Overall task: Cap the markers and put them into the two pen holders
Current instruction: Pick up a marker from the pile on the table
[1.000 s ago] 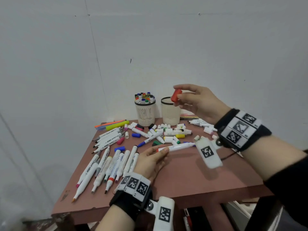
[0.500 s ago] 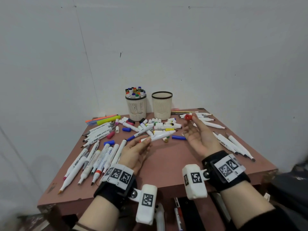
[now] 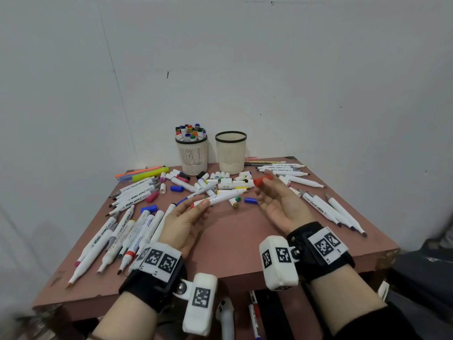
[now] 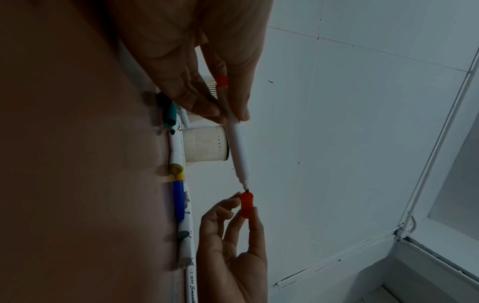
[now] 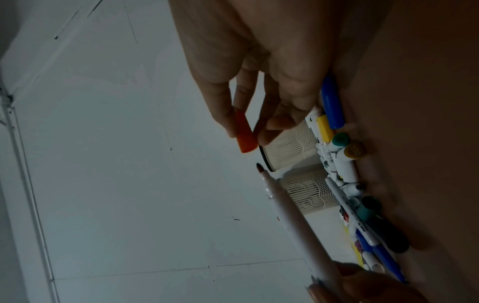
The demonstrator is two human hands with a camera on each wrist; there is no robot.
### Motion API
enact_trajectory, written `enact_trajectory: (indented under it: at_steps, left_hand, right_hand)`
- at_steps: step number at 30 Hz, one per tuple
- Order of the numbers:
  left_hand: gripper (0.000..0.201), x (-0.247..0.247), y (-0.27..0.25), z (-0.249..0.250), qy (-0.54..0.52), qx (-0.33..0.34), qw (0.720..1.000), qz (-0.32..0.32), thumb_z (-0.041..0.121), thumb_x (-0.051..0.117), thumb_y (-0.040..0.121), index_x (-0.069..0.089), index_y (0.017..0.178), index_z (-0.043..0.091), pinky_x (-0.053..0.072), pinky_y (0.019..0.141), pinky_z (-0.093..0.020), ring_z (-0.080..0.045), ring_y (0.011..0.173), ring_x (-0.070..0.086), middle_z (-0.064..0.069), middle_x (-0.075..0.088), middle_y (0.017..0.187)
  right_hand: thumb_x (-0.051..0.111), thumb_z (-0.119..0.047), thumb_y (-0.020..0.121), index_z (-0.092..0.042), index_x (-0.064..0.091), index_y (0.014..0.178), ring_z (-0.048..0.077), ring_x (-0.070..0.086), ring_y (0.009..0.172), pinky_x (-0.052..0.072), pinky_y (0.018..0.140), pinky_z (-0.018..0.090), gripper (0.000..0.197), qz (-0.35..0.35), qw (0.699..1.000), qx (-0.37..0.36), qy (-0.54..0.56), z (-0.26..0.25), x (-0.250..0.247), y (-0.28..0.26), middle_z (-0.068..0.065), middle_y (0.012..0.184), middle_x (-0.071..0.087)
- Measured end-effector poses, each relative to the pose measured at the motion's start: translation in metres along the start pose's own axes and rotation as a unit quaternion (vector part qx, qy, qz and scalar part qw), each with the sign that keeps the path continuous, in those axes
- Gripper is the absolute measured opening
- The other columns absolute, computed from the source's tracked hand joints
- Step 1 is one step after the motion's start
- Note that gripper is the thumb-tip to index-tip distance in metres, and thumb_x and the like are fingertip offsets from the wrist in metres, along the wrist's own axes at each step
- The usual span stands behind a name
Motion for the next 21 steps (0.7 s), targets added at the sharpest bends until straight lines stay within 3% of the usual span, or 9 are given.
enact_trajectory:
  at_steps: [9,13,16,21]
  left_hand:
    - [0.015,0.0015,-0.0017,0.0005,0.012,0.013,1.0,-0.004,-0.005,0.059,0.082,0.065,0.089,0.007,0.055,0.064,-0.016,-0.009,0.064,0.066,-0.004,0.07,0.073]
    - [0.016,0.0024,-0.0031,0.0016,0.017,0.007,1.0,-0.005,-0.005,0.059,0.082,0.065,0.091,0.006,0.056,0.065,-0.017,-0.009,0.067,0.067,-0.004,0.072,0.074]
    - [0.016,0.0029,-0.0044,0.0019,0.024,0.004,1.0,-0.008,-0.007,0.059,0.082,0.065,0.092,0.004,0.056,0.066,-0.017,-0.011,0.068,0.067,-0.004,0.072,0.073]
    - [0.019,0.0027,-0.0057,0.0021,0.04,-0.004,0.999,-0.017,-0.008,0.06,0.081,0.064,0.096,0.003,0.056,0.064,-0.018,-0.012,0.067,0.069,-0.007,0.072,0.075]
  right_hand:
    - [0.052,0.006,0.087,-0.012,0.065,0.097,0.018,0.059,0.065,0.05,0.052,0.02,0.025,-0.047,0.998,0.008,-0.042,0.0024,0.0035,-0.003,0.011,0.077,0.068]
    - [0.053,0.009,0.084,-0.01,0.064,0.1,0.017,0.06,0.064,0.051,0.055,0.02,0.027,-0.072,0.995,0.024,-0.069,0.005,0.0033,-0.0041,0.011,0.076,0.069]
    - [0.054,0.01,0.083,-0.011,0.064,0.093,0.019,0.061,0.068,0.051,0.057,0.02,0.026,-0.06,0.995,0.034,-0.07,0.0064,0.0025,-0.0032,0.012,0.077,0.069]
    - [0.055,0.013,0.082,-0.011,0.058,0.084,0.013,0.06,0.055,0.05,0.053,0.018,0.024,-0.045,0.992,0.057,-0.101,0.0089,0.0011,-0.0017,0.007,0.067,0.066]
Point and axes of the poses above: each hand's wrist, its own y-axis towards the middle knuckle, its own x-axis out of the palm, z = x × y, the point moved 1 cm from there along y, towards the middle knuckle
